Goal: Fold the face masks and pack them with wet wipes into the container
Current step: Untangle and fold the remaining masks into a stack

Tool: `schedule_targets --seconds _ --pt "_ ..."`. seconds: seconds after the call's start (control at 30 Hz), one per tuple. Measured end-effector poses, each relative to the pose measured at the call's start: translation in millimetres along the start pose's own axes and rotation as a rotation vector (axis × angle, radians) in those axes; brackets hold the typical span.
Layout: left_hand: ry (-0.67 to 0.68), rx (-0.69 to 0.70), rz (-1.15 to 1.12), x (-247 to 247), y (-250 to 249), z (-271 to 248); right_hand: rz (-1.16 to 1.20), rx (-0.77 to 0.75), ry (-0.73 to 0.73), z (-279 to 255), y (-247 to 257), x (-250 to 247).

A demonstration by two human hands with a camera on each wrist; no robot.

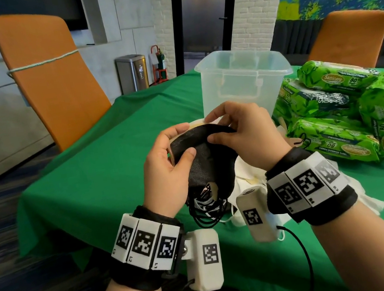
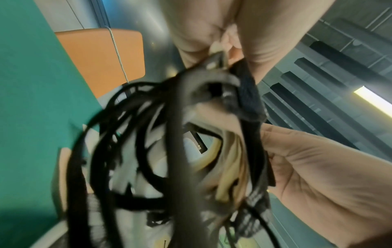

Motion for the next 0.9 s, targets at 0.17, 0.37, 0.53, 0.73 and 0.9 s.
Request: schedule_targets --seconds 0.17,0.37,0.53,0.73,0.9 --pt "0.005 -0.010 0.026 0.0 0.7 0.6 -0.207 -0.063 0.064 3.0 1.5 3.7" --pt "-0.001 0.006 0.056 -0.1 3.4 0.5 -0.193 -0.155 0.155 4.4 8.0 7.4" --pt "0.035 -0.026 0.030 4.9 6.5 -0.7 -0.063 -0.111 0.137 11.8 5.6 6.5" --pt "0.038 -0.016 0.031 5.6 8.5 -0.1 0.017 0.009 0.104 16.6 -5.2 9.3" --pt "-0.105 0.010 -0.005 -4.8 5.1 4.9 -0.064 0.142 -0.053 7.1 -19.3 6.0"
Point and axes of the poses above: each hand's wrist, its own z-axis towards the middle knuckle, its own x-axis out of the palm, y = z × x, the point moved 6 cm from there along z, towards the middle knuckle, and after that the axes turned 6 degrees about -y, right-handed, at the moved point
